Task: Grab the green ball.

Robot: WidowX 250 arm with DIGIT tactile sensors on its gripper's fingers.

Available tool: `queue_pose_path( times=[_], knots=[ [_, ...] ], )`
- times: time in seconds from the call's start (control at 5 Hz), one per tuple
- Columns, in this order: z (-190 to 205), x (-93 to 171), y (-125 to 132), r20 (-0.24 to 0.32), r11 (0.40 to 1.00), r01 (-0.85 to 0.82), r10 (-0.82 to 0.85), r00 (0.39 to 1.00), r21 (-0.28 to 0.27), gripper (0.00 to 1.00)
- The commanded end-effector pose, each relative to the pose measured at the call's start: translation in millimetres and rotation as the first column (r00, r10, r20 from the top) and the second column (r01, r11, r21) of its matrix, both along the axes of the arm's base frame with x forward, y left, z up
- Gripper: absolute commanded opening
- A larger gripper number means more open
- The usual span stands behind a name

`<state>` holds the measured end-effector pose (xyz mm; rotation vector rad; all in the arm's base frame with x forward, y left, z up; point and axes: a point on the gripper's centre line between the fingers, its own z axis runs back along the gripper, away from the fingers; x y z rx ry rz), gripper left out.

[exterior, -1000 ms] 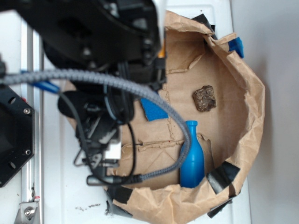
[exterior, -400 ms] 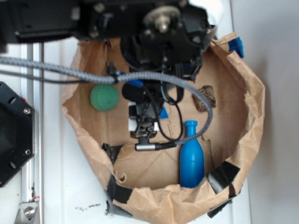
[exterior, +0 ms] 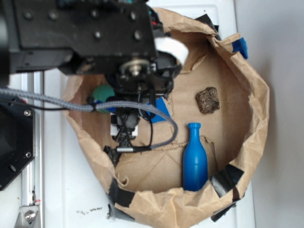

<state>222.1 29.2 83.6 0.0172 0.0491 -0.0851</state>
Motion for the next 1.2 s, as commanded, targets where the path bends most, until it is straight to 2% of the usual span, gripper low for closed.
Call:
queue_pose_path(
  times=[0.0,0.2,0.6,0.8,1.0],
  knots=[
    [-25.2,-7.4,-1.7,-0.026,1.0,0.015,-0.015,1.0,0.008,1.0],
    [-35.6,-20.5,-7.5,-0.068,0.997,0.072,-0.07,0.995,0.018,1.0],
    [-33.1,-27.3,2.7,-0.049,0.998,0.042,-0.04,0.998,0.047,1.0],
    [-40.1,-27.8,2.0,-0.06,0.997,0.051,-0.048,0.997,0.053,1.0],
    [-56.8,-21.8,6.8,-0.083,0.995,0.04,-0.033,0.996,0.09,1.0]
  ],
)
